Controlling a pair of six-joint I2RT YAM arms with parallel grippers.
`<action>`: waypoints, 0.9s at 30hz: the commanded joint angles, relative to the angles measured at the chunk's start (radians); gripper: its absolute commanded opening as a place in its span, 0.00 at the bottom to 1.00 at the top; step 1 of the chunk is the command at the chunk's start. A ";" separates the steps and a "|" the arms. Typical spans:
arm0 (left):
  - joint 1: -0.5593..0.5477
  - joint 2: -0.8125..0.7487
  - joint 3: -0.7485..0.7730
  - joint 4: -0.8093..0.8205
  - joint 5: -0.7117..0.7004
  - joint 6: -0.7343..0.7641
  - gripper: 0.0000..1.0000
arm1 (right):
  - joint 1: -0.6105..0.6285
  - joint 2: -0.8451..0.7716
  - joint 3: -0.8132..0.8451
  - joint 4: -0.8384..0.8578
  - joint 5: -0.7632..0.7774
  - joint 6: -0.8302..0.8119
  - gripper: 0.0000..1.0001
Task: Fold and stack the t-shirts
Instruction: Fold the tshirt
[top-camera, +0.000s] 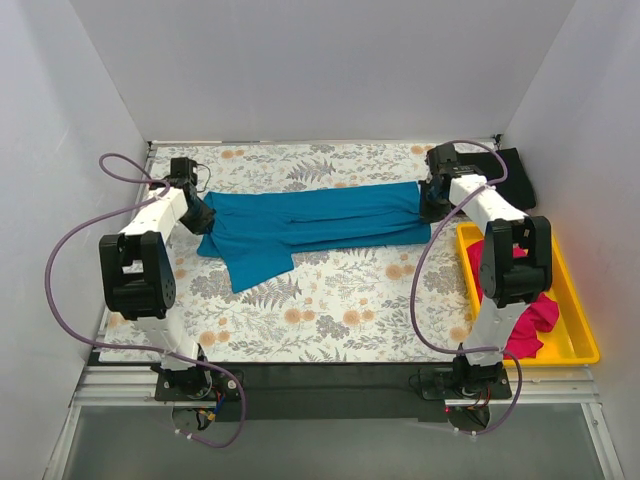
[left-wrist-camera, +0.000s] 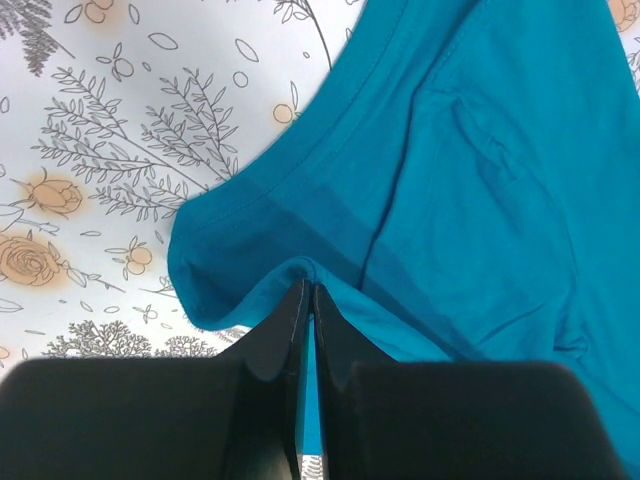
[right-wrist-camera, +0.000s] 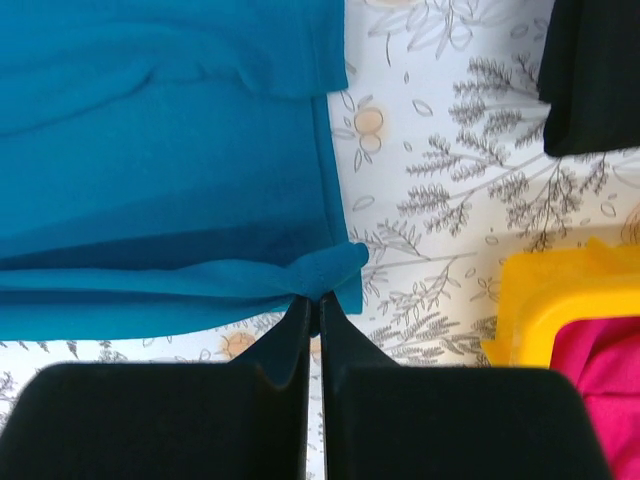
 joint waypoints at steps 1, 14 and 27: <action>0.008 0.019 0.052 0.030 -0.006 0.006 0.00 | -0.008 0.035 0.076 -0.006 0.015 -0.021 0.01; 0.012 0.098 0.035 0.074 -0.034 -0.032 0.00 | -0.030 0.157 0.116 0.023 0.022 -0.025 0.01; 0.016 -0.023 -0.011 0.097 -0.049 -0.047 0.00 | -0.034 0.128 0.118 0.031 0.002 -0.024 0.01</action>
